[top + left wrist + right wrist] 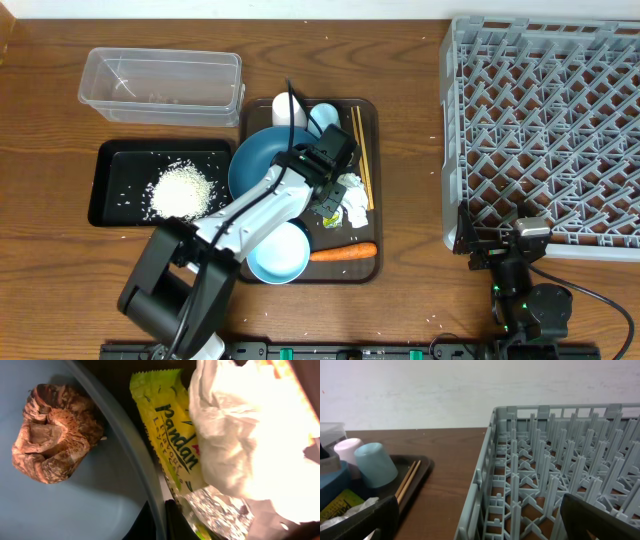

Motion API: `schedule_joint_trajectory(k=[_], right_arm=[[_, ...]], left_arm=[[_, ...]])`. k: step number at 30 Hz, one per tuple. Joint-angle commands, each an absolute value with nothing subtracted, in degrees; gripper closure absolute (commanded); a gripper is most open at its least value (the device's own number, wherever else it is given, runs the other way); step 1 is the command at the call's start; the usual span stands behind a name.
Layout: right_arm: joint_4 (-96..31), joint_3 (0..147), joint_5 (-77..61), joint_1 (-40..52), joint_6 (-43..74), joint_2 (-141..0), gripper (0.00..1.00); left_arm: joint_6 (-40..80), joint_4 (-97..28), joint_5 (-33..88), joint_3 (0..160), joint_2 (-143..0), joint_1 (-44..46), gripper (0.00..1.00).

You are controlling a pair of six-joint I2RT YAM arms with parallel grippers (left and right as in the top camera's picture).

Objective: Sort waste into correct bins and load items into the dishwasher rack
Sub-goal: 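Grasp the rim of the blue plate with the left gripper, then lift the blue plate and tip the food scrap onto the black tray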

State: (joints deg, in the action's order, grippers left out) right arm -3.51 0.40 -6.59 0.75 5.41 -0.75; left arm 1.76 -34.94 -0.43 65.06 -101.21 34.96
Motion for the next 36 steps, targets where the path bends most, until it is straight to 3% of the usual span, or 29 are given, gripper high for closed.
schedule_joint_trajectory(k=[1, 21, 29, 36], right_arm=[[-3.7, 0.32, -6.37, 0.16, 5.06, -0.8, 0.01], [-3.7, 0.32, -6.39, 0.16, 5.06, -0.8, 0.01], [-3.7, 0.32, -6.17, 0.16, 5.06, -0.8, 0.01], [-3.7, 0.32, -6.22, 0.16, 5.06, -0.8, 0.01]], left_arm=[[3.73, -35.51, 3.07, 64.4, -98.17, 34.46, 0.94], [5.04, -37.36, 7.51, 64.4, -80.34, 31.46, 0.94], [6.5, -36.99, 10.39, 64.4, -76.25, 21.06, 0.94], [5.93, -34.13, 31.51, 64.34, -77.03, 4.67, 0.94]])
